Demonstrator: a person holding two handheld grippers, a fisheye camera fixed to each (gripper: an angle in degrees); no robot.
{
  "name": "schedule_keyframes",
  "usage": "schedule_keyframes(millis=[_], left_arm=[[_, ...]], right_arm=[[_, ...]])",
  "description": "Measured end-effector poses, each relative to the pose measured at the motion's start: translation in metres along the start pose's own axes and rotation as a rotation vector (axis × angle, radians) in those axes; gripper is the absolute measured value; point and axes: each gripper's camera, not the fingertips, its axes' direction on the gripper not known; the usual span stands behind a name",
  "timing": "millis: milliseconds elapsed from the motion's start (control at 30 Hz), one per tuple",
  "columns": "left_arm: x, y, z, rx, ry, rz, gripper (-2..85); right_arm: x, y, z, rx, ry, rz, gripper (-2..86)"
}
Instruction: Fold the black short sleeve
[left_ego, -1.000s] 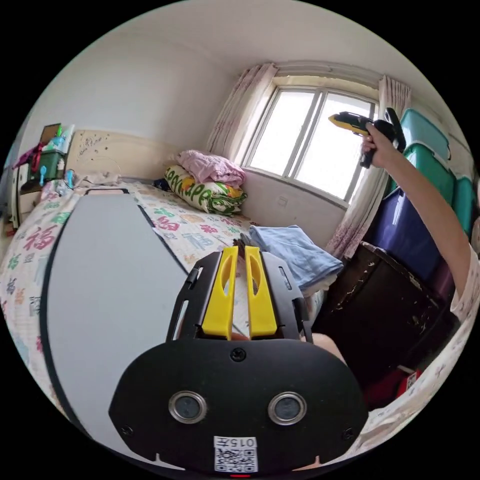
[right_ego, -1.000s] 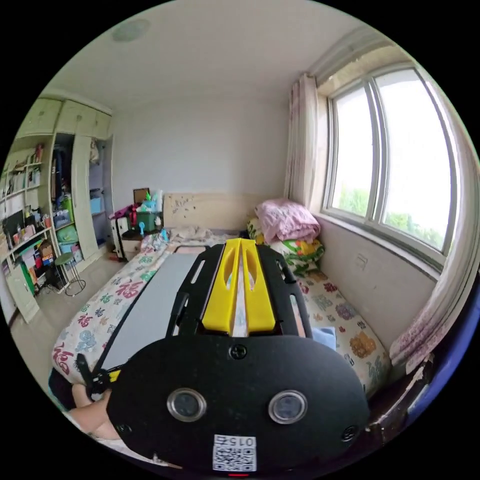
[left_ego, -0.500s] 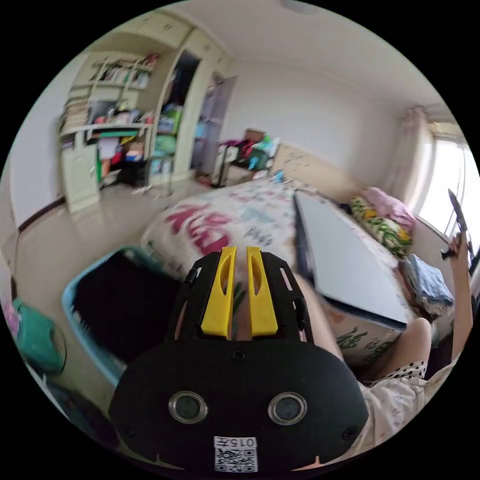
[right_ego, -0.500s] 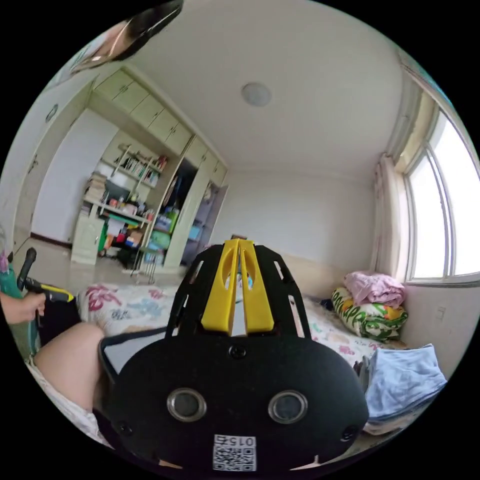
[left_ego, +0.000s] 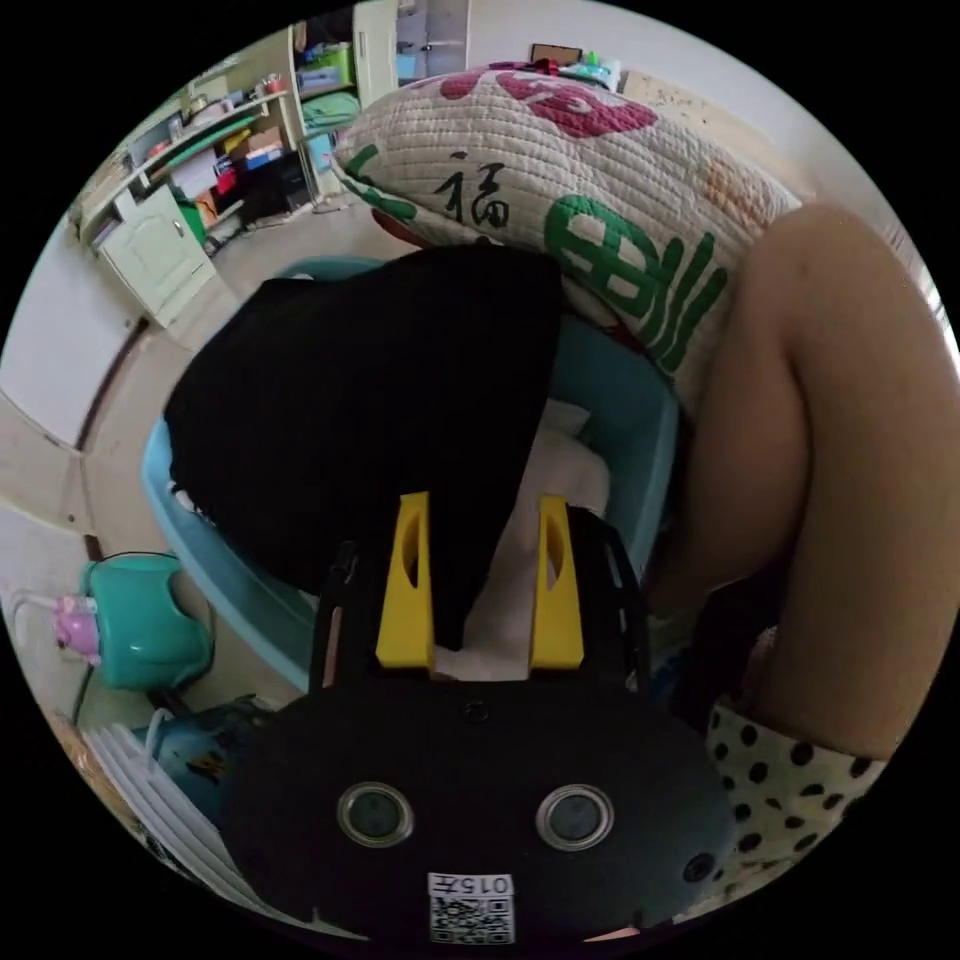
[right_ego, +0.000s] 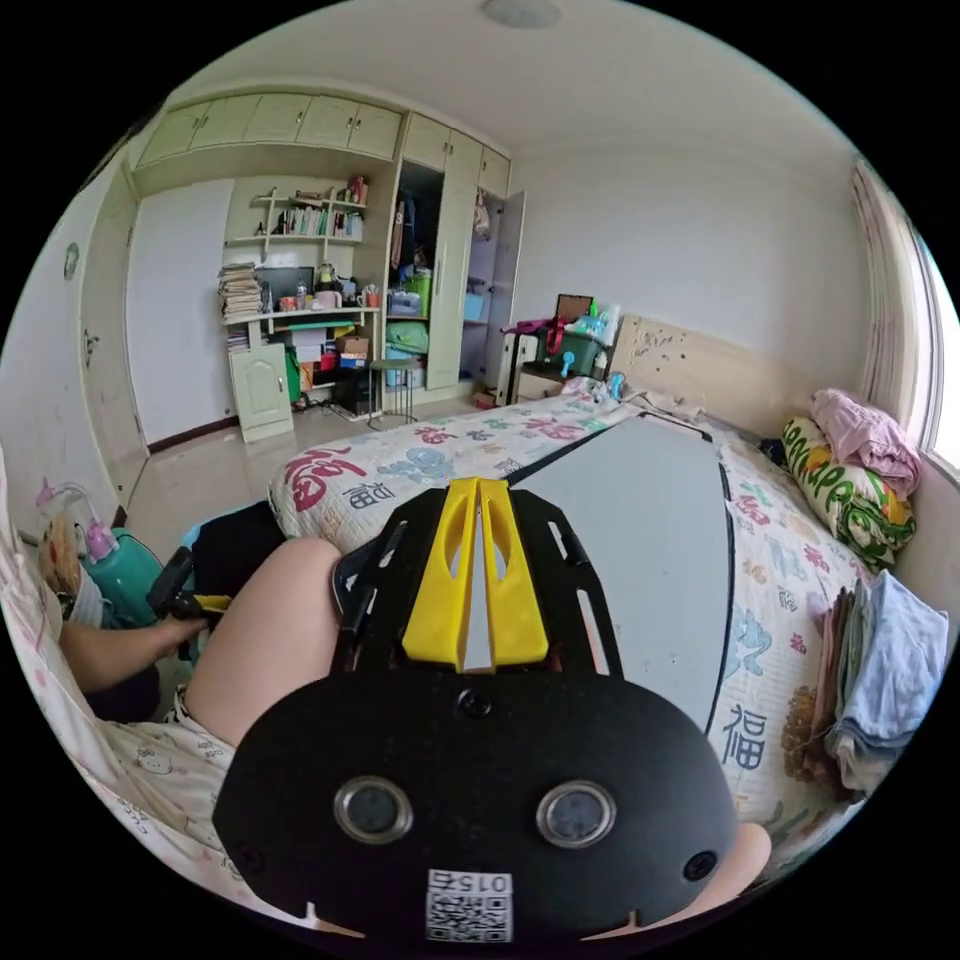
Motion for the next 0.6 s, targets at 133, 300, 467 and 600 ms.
schedule_keyframes(millis=[133, 300, 467, 600], left_arm=[[-0.015, -0.002, 0.002, -0.008, -0.002, -0.038, 8.5], [-0.101, 0.002, 0.002, -0.008, 0.337, -0.281, 1.7], [-0.204, 0.046, -0.058, 0.341, 0.726, -0.516, 0.1], [-0.232, 0.034, -0.117, 0.567, 0.902, -0.452, -0.2]], right_arm=[[0.006, 0.019, 0.022, -0.063, -0.008, 0.003, -1.0], [0.025, 0.034, 0.040, -0.086, -0.095, 0.070, -1.0], [0.041, 0.050, 0.049, -0.090, -0.164, 0.056, -1.0], [0.049, 0.060, 0.060, -0.115, -0.272, 0.076, -0.7]])
